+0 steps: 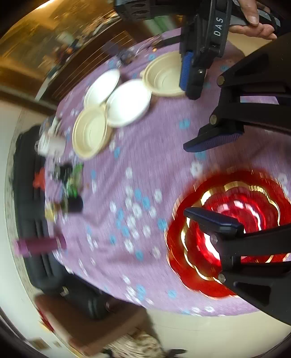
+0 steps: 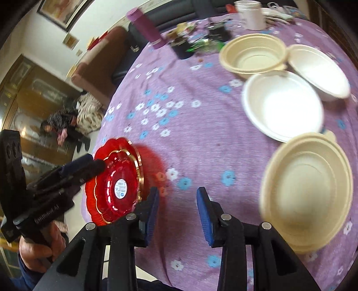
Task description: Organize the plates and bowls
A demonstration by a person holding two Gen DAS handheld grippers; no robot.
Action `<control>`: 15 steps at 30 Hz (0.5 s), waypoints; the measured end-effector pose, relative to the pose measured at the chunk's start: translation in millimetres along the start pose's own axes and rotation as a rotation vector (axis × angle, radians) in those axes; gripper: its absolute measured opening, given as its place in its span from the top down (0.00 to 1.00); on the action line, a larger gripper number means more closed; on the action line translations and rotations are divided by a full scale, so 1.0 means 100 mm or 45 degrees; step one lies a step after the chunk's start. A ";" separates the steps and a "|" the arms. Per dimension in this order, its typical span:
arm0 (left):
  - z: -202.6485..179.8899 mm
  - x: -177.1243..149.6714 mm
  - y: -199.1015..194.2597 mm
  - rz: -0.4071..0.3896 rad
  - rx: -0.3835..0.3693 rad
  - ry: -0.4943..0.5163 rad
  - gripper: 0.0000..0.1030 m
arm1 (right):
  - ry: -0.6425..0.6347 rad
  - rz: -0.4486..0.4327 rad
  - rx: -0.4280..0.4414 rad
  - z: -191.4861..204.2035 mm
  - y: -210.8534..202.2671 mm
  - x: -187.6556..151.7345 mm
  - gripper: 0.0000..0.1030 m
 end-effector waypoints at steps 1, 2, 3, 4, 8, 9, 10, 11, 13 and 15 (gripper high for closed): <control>-0.12 0.05 -0.03 -0.007 -0.019 0.032 0.51 | 0.009 -0.018 0.000 -0.03 -0.06 0.00 0.63; -0.19 0.08 -0.04 -0.012 -0.030 0.050 0.51 | 0.020 -0.047 -0.001 -0.06 -0.15 0.00 0.63; -0.29 0.13 -0.08 -0.020 -0.047 0.077 0.51 | 0.029 -0.074 -0.002 -0.09 -0.24 0.00 0.63; -0.39 0.17 -0.10 -0.027 -0.064 0.105 0.50 | 0.043 -0.111 -0.005 -0.14 -0.36 0.00 0.63; -0.75 0.33 -0.19 -0.041 -0.115 0.193 0.47 | 0.094 -0.226 -0.013 -0.29 -0.72 -0.03 0.61; -0.81 0.35 -0.20 -0.046 -0.119 0.211 0.47 | 0.105 -0.247 -0.014 -0.32 -0.79 -0.03 0.60; -0.89 0.38 -0.21 -0.053 -0.121 0.233 0.47 | 0.123 -0.279 -0.018 -0.36 -0.88 -0.05 0.60; -0.98 0.42 -0.24 -0.059 -0.125 0.258 0.47 | 0.134 -0.297 -0.020 -0.39 -0.94 -0.06 0.60; -1.08 0.47 -0.28 -0.065 -0.143 0.286 0.46 | 0.162 -0.339 -0.021 -0.45 -1.07 -0.09 0.60; -1.20 0.51 -0.33 -0.079 -0.160 0.321 0.46 | 0.177 -0.373 -0.024 -0.49 -1.17 -0.11 0.60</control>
Point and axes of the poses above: each gripper's, at about its wrist camera, not at the fingertips, and y roughly the way its jaws point, z to its left, x to its top, the point moved 3 cm from there along y, roughly the way its jaws point, and after that the axes turned 14 degrees about x, right-handed, at the moved point
